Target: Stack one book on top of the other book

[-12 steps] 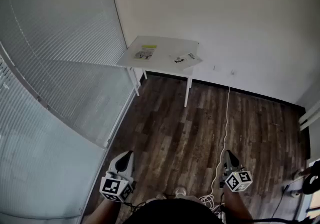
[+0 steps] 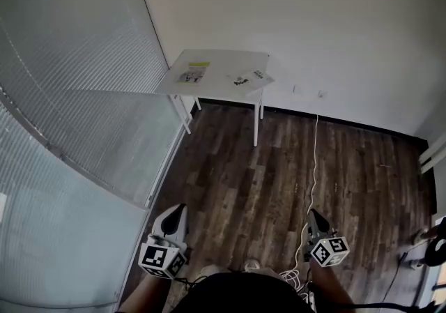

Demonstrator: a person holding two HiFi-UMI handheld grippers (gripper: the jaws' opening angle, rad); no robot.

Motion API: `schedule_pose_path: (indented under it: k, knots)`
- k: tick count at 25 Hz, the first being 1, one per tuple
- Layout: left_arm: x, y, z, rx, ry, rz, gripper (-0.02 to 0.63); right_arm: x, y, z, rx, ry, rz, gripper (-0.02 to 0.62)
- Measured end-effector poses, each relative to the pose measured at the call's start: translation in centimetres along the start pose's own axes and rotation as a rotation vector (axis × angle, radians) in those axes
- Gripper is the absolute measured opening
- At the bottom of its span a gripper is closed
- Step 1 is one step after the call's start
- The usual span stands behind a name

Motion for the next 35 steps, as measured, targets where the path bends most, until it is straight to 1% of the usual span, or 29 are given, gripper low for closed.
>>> schedule_pose_path:
  k: [2, 4, 6, 8, 10, 13, 17, 20, 23, 28, 32, 35]
  knots:
    - [0.3, 0.0, -0.9, -0.006, 0.004, -0.014, 0.005, -0.1, 0.2, -0.8, 0.017, -0.022, -0.008, 0.002]
    - [0.8, -0.1, -1.8, -0.004, 0.009, -0.028, 0.005, 0.1, 0.5, -1.5, 0.031, -0.068, -0.021, 0.002]
    - [1.3, -0.2, -2.0, 0.013, 0.013, -0.005, 0.005, 0.5, 0.3, -1.5, 0.040, -0.121, -0.038, 0.002]
    - [1.3, -0.1, -1.8, 0.043, 0.019, 0.041, 0.005, 0.9, 0.1, -0.7, 0.028, -0.145, -0.035, 0.006]
    - [1.5, 0.1, -1.1, 0.042, 0.012, 0.056, 0.005, 1.8, 0.2, -0.1, 0.006, -0.132, -0.014, 0.006]
    - [2.5, 1.0, 0.8, 0.032, 0.001, 0.046, 0.005, 3.3, 0.6, -0.1, -0.003, -0.086, 0.005, 0.006]
    - [5.8, 0.8, 3.1, 0.000, 0.030, 0.060, 0.005, 5.4, -0.3, 0.0, -0.018, -0.042, 0.031, 0.006]
    - [8.4, 0.8, 5.7, -0.014, 0.052, 0.067, 0.005, 8.0, -0.8, 0.5, -0.027, -0.014, 0.060, 0.006]
    - [11.4, 0.5, 8.8, -0.035, 0.064, 0.082, 0.005, 11.3, -2.4, 1.3, -0.017, 0.013, 0.051, 0.006]
    - [17.0, -1.4, 13.4, -0.047, 0.098, 0.049, 0.005, 17.5, -4.4, 2.9, -0.023, 0.020, 0.046, 0.006]
    - [19.7, -2.7, 16.1, -0.018, 0.134, 0.013, 0.005, 20.8, -5.0, 4.1, -0.031, 0.035, 0.043, 0.006]
    - [21.1, -3.0, 18.6, -0.008, 0.109, -0.020, 0.005, 22.8, -5.3, 4.5, -0.017, 0.059, 0.027, 0.006]
Point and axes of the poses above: the fingertips, and each gripper's own axes: x forward along the fingers, z to its left, y out of its underside, the point moved 9 cm from there along -x, backward along the fingers, and after that the axes turned 3 degrees about x, right-handed, at the moved point
